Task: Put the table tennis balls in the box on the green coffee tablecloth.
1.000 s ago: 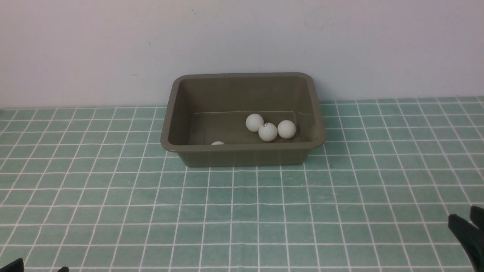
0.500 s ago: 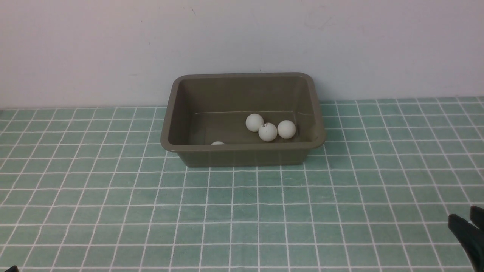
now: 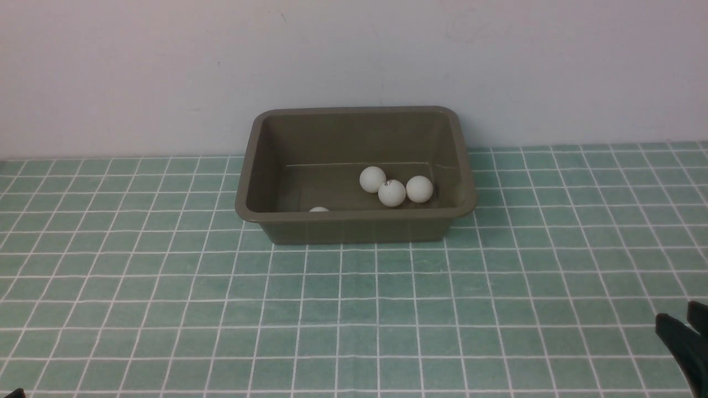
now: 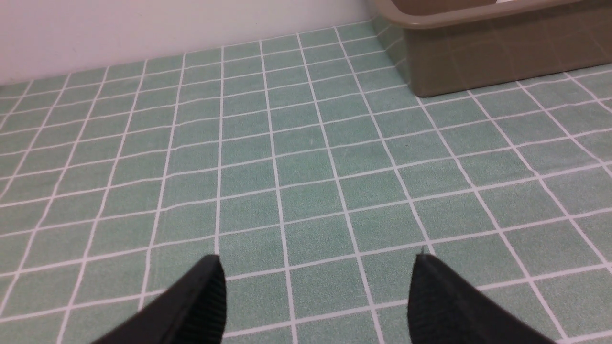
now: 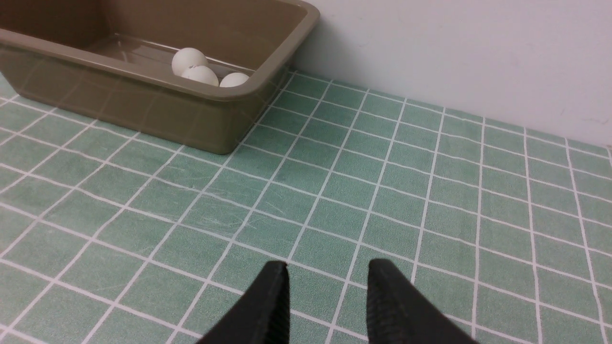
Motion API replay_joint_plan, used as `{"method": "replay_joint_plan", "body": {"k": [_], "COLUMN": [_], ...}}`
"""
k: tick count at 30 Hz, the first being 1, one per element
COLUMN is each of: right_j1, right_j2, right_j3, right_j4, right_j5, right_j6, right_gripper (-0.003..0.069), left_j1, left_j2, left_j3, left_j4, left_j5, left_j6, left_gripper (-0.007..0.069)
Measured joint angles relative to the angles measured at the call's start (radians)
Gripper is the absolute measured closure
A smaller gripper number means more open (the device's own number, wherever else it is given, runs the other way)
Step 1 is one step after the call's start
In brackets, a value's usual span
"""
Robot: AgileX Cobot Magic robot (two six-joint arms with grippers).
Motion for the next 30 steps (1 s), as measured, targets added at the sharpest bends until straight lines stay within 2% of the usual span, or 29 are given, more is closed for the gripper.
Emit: {"method": "replay_joint_plan", "body": {"k": [30], "right_j1": [0.0], "right_j2": [0.0], "right_j3": [0.001], "right_j4": [-0.002], "right_j5": [-0.02], "right_j6": [0.01], "right_gripper": [0.0438], "left_j1": [0.0], "left_j2": [0.0], "left_j3": [0.0], "left_j4": [0.002], "left_j5": [0.0], "left_j6": [0.0], "left_gripper": [0.0164]}}
